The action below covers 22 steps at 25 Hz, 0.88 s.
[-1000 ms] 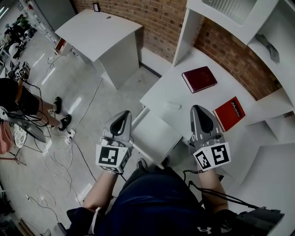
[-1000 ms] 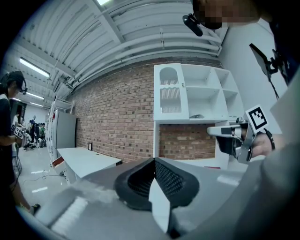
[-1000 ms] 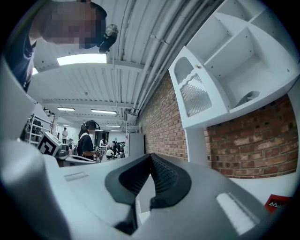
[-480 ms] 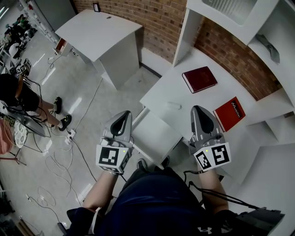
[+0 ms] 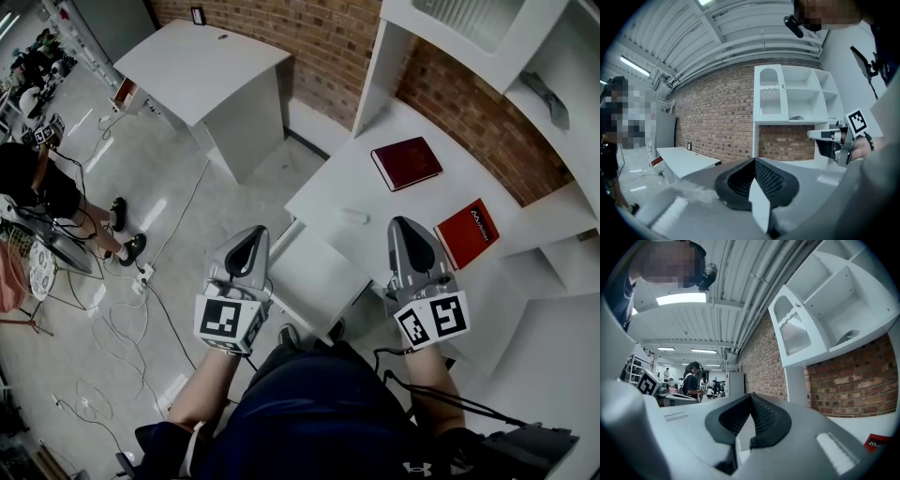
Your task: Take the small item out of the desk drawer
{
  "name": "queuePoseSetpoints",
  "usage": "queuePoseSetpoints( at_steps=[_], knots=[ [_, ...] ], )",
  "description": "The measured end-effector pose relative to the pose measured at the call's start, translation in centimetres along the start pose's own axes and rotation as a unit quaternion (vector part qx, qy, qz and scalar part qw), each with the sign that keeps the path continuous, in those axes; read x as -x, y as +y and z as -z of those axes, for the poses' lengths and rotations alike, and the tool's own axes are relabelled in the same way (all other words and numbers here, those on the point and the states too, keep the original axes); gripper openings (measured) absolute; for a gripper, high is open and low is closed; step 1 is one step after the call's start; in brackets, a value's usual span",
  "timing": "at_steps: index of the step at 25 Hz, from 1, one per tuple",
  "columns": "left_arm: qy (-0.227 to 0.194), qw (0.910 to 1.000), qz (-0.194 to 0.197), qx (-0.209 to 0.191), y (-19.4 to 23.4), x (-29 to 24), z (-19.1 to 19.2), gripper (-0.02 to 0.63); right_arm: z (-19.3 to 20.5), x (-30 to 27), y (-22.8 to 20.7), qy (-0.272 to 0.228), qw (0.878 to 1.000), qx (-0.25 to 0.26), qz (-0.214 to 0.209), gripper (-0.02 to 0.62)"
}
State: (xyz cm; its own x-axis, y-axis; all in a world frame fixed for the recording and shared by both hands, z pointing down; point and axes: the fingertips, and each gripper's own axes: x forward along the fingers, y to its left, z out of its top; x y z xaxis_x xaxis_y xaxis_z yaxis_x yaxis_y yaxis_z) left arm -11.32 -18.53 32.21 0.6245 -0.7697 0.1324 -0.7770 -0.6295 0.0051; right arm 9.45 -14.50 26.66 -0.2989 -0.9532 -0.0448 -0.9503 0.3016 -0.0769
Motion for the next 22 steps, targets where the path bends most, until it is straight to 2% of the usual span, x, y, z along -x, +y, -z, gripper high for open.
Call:
queuePoseSetpoints(
  at_steps=[4, 22],
  knots=[
    [0.005, 0.9999, -0.003, 0.016, -0.3, -0.2, -0.1, 0.003, 0.1, 0.1, -0.2, 0.001, 1.000, -0.001, 0.002, 0.002],
    [0.014, 0.9997, -0.002, 0.020, -1.0, -1.5, 0.0, 0.003, 0.8, 0.4, -2.2, 0.006, 1.000, -0.014, 0.008, 0.002]
  ],
)
